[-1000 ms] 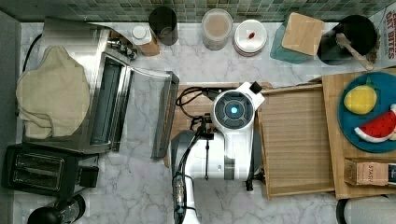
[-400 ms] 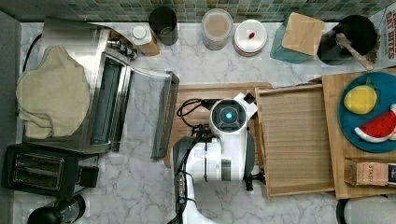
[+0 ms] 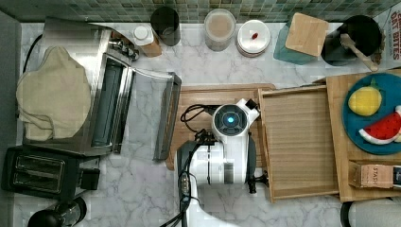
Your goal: Close the drawer.
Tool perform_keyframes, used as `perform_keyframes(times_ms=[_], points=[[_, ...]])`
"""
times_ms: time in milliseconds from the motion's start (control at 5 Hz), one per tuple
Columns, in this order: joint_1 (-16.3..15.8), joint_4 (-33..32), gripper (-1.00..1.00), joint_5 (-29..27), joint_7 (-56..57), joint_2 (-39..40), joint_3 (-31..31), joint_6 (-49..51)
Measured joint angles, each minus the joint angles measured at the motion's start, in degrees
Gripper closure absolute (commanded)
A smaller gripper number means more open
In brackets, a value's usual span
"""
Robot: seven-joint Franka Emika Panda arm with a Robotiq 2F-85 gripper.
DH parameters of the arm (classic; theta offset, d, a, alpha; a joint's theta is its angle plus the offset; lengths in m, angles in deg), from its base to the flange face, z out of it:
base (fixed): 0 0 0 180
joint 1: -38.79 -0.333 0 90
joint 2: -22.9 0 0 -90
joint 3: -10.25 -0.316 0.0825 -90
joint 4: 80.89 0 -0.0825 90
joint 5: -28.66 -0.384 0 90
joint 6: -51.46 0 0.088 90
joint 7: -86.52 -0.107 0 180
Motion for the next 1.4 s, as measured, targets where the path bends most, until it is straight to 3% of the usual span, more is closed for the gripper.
perform_keyframes(times_ms=[600, 1200, 1400], points=[[1.19, 0.00, 1.00, 3.50, 0.78, 0.57, 1.42, -3.19], [5.13, 4.03, 1.00, 3.52, 18.77, 3.86, 4.89, -2.35], [8.03, 7.50, 1.00, 3.41, 22.74, 6.36, 6.24, -1.99]])
